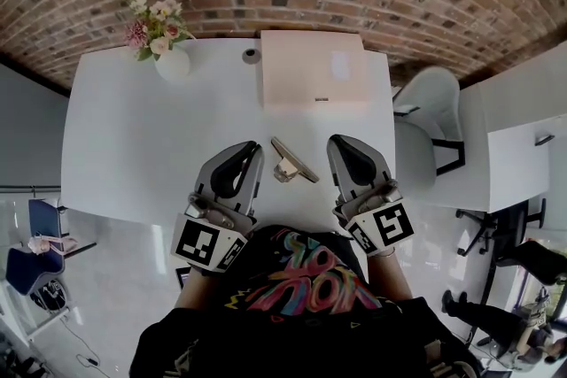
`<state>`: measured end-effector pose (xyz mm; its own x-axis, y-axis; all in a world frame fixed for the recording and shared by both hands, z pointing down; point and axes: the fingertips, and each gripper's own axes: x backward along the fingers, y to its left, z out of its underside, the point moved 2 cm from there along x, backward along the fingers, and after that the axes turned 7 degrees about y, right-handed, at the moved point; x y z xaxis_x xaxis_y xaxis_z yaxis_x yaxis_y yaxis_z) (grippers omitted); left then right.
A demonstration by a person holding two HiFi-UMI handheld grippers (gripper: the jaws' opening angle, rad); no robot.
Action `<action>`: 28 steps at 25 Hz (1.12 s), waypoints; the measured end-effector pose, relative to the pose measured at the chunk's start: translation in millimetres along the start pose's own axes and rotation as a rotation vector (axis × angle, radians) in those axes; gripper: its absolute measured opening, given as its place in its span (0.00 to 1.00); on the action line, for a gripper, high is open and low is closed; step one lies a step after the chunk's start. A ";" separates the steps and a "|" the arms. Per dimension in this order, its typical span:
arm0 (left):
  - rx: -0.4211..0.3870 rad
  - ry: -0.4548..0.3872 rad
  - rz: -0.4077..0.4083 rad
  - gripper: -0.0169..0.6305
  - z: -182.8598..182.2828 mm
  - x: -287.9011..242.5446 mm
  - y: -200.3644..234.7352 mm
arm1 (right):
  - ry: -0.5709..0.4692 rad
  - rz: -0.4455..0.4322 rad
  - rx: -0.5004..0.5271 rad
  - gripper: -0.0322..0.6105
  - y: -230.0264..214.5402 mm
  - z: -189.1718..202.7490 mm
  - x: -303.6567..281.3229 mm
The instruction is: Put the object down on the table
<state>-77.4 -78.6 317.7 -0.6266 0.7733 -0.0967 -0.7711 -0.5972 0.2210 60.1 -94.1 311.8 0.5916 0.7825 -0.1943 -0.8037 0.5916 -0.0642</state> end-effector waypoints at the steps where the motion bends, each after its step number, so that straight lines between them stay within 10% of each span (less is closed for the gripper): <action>1: -0.003 0.000 0.003 0.09 -0.5 -0.9 0.0 | -0.007 0.010 -0.007 0.08 -3.4 -1.1 3.0; 28: -0.018 0.018 -0.019 0.09 0.7 -16.1 2.3 | 0.014 0.017 -0.077 0.08 -30.1 15.2 11.5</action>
<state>-69.1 -92.2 320.4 -0.6138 0.7806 -0.1181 -0.7846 -0.5865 0.2012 92.1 -99.9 326.4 0.5776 0.7889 -0.2099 -0.8163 0.5614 -0.1362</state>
